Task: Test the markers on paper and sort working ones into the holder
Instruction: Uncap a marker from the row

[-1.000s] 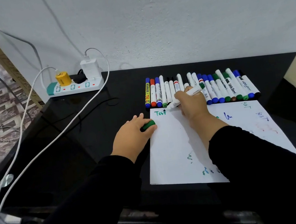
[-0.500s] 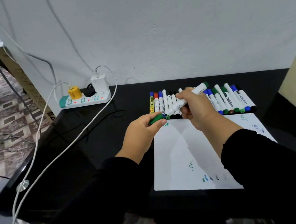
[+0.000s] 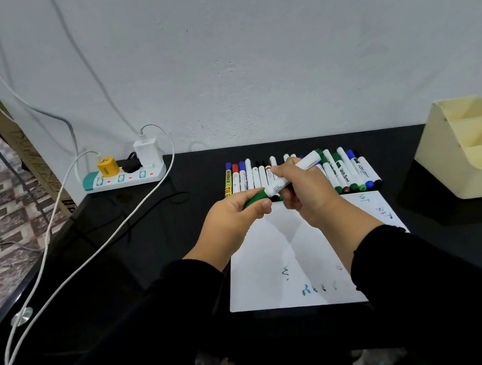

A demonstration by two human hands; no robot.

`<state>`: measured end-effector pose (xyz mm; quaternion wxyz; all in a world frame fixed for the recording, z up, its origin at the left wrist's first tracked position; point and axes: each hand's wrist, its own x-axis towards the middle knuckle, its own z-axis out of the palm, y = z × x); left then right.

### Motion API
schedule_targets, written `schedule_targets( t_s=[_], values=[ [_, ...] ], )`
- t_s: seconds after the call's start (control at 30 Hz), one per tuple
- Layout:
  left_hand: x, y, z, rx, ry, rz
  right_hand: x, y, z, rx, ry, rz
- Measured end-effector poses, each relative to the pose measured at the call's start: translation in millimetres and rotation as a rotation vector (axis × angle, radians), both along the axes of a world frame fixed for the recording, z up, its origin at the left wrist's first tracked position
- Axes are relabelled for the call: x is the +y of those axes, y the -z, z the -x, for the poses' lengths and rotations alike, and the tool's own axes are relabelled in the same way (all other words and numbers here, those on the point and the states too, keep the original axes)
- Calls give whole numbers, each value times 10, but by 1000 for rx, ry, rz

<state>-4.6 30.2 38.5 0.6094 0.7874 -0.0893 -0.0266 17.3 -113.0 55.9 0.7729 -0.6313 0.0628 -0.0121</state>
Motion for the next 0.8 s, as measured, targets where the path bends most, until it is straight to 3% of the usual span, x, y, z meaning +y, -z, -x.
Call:
schedule_targets(
  t_s=[0.23, 0.4, 0.8],
  values=[
    [-76, -86, -36, 57, -61, -10, -143, -54, 81, 16, -134, -13],
    [-120, -182, 7, 25, 15, -93, -200, -87, 93, -3, -54, -3],
    [-339, -157, 16, -2, -122, -102, -190, -53, 59, 22, 16, -126]
  ],
)
